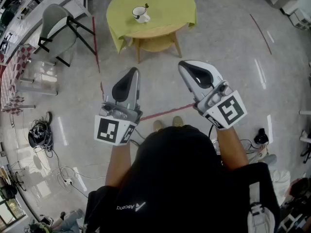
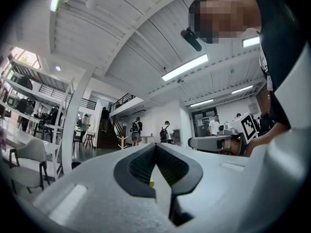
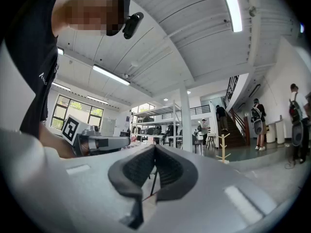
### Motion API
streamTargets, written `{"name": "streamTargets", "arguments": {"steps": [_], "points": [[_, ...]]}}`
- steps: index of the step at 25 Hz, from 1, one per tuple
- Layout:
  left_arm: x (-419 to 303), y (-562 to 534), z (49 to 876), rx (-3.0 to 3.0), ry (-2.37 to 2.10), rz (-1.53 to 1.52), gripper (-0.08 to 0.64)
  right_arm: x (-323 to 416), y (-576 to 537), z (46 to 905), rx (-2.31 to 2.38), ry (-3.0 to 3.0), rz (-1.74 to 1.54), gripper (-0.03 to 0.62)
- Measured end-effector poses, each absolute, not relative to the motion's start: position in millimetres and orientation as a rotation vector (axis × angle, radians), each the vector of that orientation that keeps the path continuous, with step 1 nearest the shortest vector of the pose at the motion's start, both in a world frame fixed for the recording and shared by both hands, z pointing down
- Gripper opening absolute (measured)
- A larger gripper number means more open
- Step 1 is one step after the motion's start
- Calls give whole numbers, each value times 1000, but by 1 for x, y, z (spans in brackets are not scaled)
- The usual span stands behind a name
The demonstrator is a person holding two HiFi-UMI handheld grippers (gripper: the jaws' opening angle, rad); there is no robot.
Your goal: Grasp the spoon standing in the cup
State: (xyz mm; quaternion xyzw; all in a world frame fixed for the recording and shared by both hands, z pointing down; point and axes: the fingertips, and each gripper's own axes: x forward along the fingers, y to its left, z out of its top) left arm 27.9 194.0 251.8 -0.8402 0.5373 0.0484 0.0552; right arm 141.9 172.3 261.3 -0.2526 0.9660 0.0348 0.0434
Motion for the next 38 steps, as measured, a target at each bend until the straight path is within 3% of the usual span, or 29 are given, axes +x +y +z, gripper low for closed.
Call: {"name": "streamTargets", "arguments": {"steps": [25, 38], "points": [[59, 138, 250, -2434, 1746, 87, 11, 185, 107, 273, -696, 2951, 75, 3], [-35, 11, 268, -2454, 1717, 119, 11, 85, -21, 296, -763, 2991, 64, 3]]}}
